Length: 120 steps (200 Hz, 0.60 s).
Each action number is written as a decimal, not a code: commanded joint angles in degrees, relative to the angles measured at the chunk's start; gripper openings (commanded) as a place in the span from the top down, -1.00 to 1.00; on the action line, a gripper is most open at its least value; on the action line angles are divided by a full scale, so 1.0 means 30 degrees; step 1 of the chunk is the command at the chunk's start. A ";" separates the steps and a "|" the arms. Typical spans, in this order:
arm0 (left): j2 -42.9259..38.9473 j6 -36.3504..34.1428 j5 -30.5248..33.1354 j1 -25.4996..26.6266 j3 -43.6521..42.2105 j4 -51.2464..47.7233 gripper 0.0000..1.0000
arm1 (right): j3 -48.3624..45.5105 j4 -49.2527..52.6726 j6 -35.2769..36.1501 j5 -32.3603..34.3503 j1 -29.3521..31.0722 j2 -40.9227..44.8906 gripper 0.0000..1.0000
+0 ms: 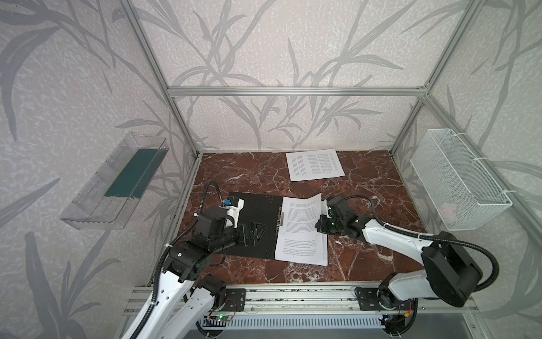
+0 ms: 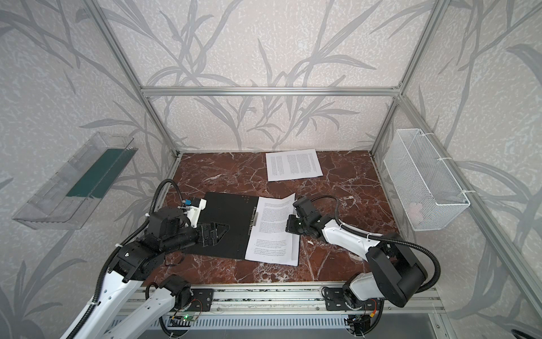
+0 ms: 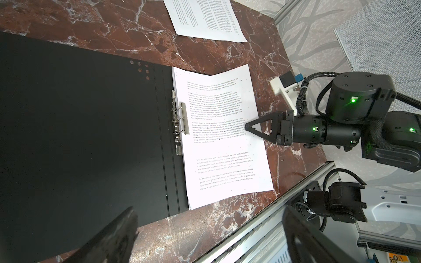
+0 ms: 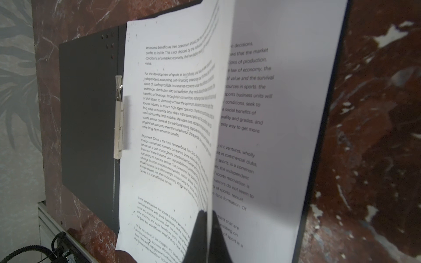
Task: Put the files into the folder
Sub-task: 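Press and smooth the new sheet flat on the stack with the right gripper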
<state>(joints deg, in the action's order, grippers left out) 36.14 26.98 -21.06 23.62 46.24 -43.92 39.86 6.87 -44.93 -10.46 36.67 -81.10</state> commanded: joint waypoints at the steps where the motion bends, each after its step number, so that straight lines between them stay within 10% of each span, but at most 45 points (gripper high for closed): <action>1: -0.0036 -0.0268 -0.0095 0.0036 -0.0215 -0.0084 -0.98 | -0.0021 -0.0225 -0.0143 0.0130 0.0142 -0.0314 1.00; 120: -0.0036 -0.0290 -0.0100 0.0051 -0.0237 -0.0089 -0.98 | 0.0215 -0.0025 -0.0010 0.0439 0.0178 -0.0531 0.89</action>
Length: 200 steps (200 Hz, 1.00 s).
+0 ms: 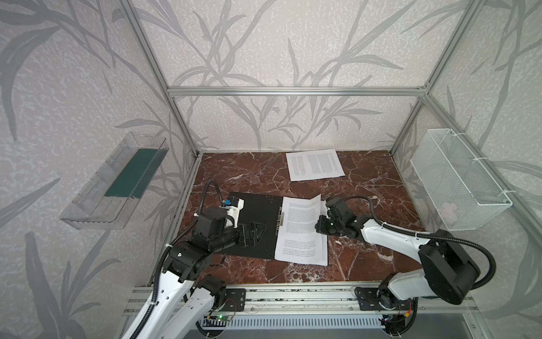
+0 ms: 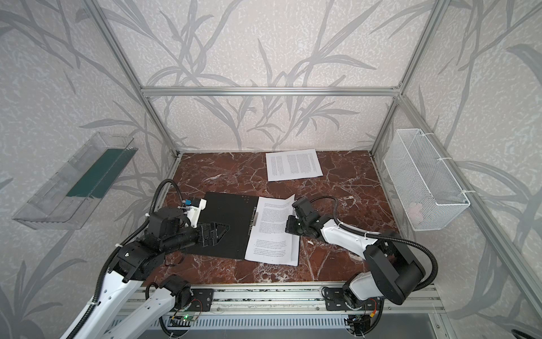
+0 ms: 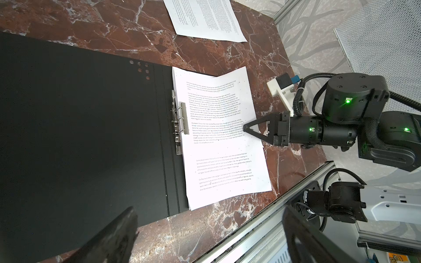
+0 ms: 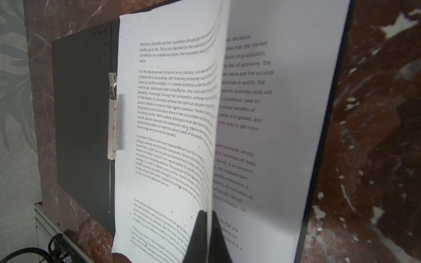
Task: Put the files into the folder
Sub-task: 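Press and smooth the new sheet flat on the stack with the right gripper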
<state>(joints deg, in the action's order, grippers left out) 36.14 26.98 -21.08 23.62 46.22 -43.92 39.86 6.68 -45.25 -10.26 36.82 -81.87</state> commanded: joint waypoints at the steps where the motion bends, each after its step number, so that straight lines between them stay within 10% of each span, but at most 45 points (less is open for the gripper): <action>1: -0.0035 -0.0291 -0.0092 0.0044 -0.0230 -0.0078 -0.98 | 0.0233 0.0036 0.0107 0.0374 0.0124 -0.0278 0.89; 200: -0.0044 -0.0278 -0.0120 0.0024 -0.0235 -0.0039 -0.98 | 0.0854 0.0529 0.0468 0.0843 0.0100 -0.0778 0.77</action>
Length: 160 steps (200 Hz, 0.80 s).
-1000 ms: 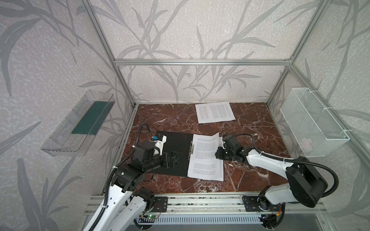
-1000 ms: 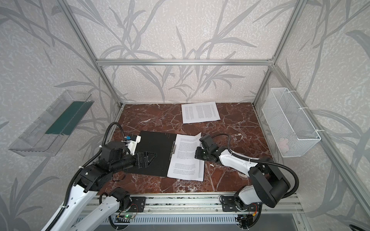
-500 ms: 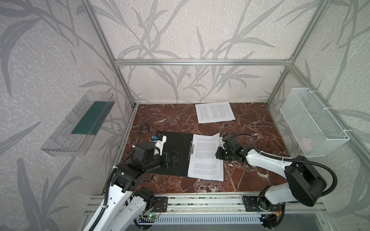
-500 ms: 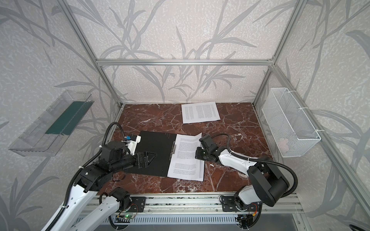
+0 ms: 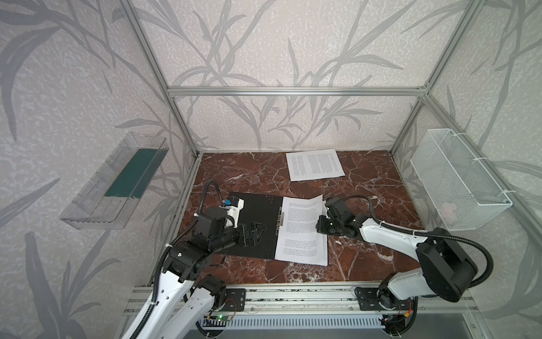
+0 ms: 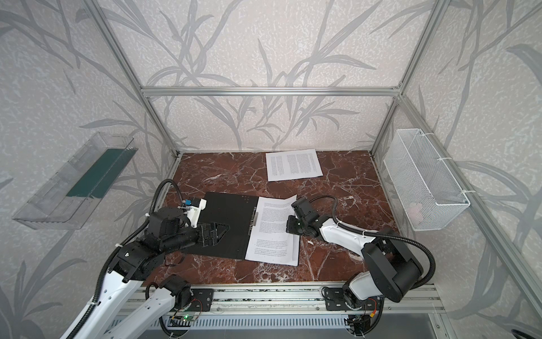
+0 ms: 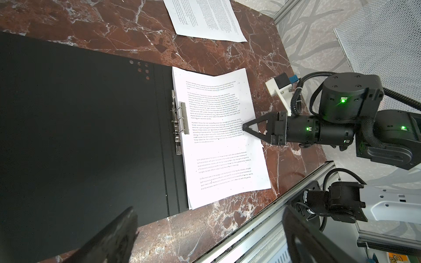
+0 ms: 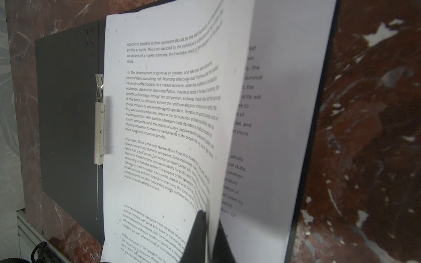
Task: Put the files into the folder
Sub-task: 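Press and smooth the new sheet flat on the stack with the right gripper, then move the right gripper to the last loose printed sheet beyond the folder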
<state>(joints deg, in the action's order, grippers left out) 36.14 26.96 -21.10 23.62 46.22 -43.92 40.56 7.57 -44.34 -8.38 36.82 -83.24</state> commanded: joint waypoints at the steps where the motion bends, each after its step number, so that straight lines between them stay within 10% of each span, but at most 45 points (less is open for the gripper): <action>1: -0.0040 -0.0264 -0.0114 0.0031 -0.0232 -0.0038 -0.98 | 0.0626 0.0215 0.0161 0.0201 0.0096 -0.0333 0.77; 48: -0.0043 -0.0271 -0.0174 0.0037 -0.0272 -0.0012 -0.98 | 0.0472 0.0425 0.0010 0.0737 0.0091 -0.0173 0.26; 91: -0.0064 -0.0263 -0.0289 0.0035 -0.0259 0.0014 -0.98 | 0.0691 0.1420 0.0675 0.1143 -0.1500 0.0036 -0.71; 160: -0.0183 -0.0202 -0.0495 0.0038 -0.0346 0.0149 -0.98 | 0.3958 0.1572 0.1857 -0.0248 -0.7667 -0.1335 -0.99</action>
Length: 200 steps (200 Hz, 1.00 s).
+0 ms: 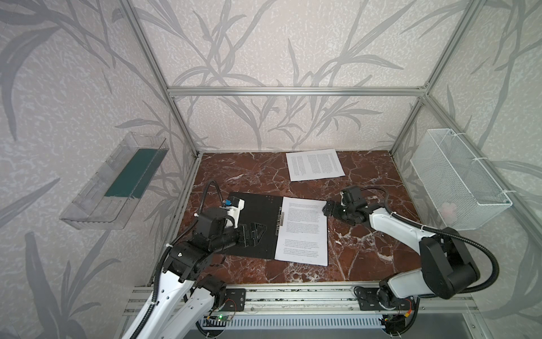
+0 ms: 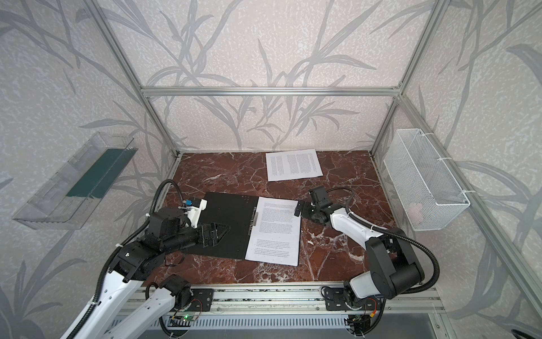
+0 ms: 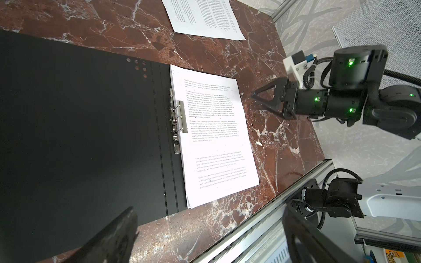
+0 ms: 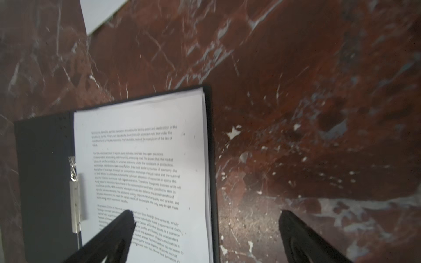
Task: Put the files into the folder
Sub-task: 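Move the right gripper to the last loose printed sheet beyond the folder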
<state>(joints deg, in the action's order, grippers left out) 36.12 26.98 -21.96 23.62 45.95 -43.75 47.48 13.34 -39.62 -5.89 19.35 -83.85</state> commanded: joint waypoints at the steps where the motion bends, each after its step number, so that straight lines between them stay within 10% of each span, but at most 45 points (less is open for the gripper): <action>1: -0.0190 -0.0207 -0.0211 0.0038 -0.0274 0.0085 -0.98 | 0.1699 -0.0408 0.0255 -0.1110 -0.1951 -0.1194 -0.99; 103: 0.0170 -0.0259 -0.0562 0.0017 -0.0347 0.0261 -0.98 | 0.7772 -0.5367 -0.3131 -0.2803 -0.4950 -1.0335 -0.67; 200: 0.0268 -0.0226 -0.0742 0.0009 -0.0399 0.0402 -0.98 | 1.3087 -0.3030 -0.4753 -0.0538 -0.5131 -1.4769 -0.52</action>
<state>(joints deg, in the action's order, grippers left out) 36.91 26.98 -23.70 23.62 45.58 -43.22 83.77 0.45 -51.99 -9.37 4.23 -124.31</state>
